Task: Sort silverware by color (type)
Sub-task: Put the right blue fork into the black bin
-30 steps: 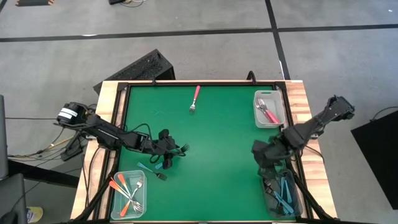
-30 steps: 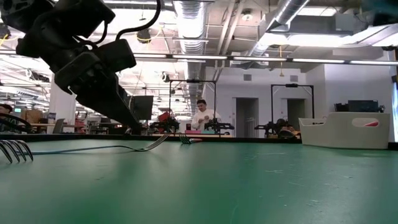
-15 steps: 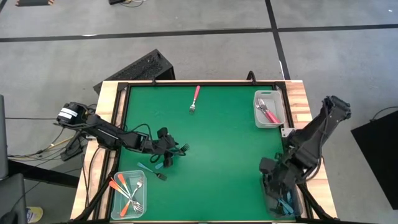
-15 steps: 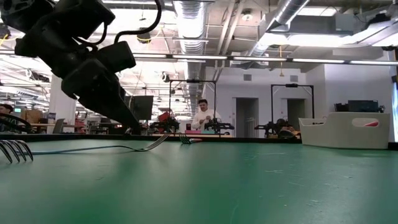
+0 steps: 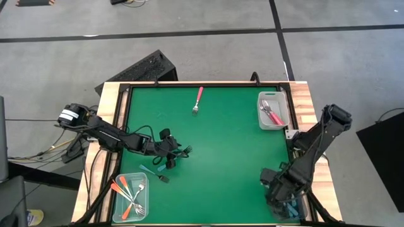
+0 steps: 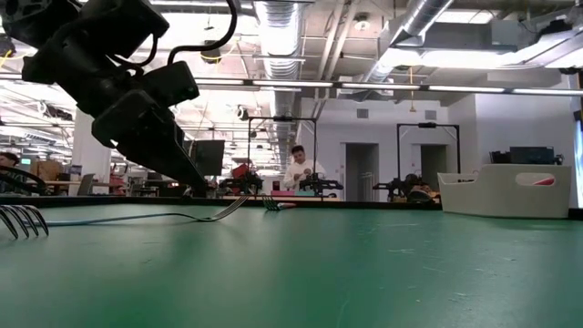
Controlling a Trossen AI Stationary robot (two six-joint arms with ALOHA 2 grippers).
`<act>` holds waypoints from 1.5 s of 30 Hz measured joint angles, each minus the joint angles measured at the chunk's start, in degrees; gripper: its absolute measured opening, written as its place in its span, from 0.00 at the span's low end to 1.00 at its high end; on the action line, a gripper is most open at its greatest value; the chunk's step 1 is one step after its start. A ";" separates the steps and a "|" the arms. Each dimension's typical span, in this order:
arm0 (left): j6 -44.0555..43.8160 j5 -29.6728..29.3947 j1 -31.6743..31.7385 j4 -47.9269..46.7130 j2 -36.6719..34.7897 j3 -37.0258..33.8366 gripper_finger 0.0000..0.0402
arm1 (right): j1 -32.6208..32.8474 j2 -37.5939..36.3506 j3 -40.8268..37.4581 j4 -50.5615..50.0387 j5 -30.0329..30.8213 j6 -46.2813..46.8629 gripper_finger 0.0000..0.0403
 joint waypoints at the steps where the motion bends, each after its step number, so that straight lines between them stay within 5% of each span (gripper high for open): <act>1: 0.00 0.02 0.00 0.00 0.00 0.00 0.33 | -0.42 -0.29 0.00 -0.67 1.07 0.00 0.22; 11: -3.65 0.76 0.00 -3.74 0.00 0.00 0.33 | -3.52 -9.57 0.00 -3.40 27.91 -1.50 0.24; 19: -9.66 12.80 0.00 -6.70 0.00 -0.02 0.33 | -4.63 -11.25 0.00 -0.12 43.60 -15.12 0.24; 23: -8.35 12.96 0.00 -6.45 0.00 -0.02 0.33 | -8.47 -10.20 0.00 6.48 44.64 -33.60 0.24; 28: -11.37 8.65 0.00 -9.29 0.89 -0.03 0.33 | -13.26 -9.93 0.00 17.63 43.19 -44.93 0.22; 33: -13.94 8.05 -0.06 -8.73 4.18 0.21 0.29 | -17.89 -9.89 0.02 18.82 44.53 -48.70 0.20; 38: -14.06 6.46 -0.09 -6.63 7.36 0.44 0.11 | -24.01 -9.89 0.02 17.66 46.51 -48.70 0.19; 45: -7.88 3.63 -0.82 -5.34 3.36 -0.16 0.01 | -29.43 -9.89 0.02 20.37 41.10 -44.81 0.24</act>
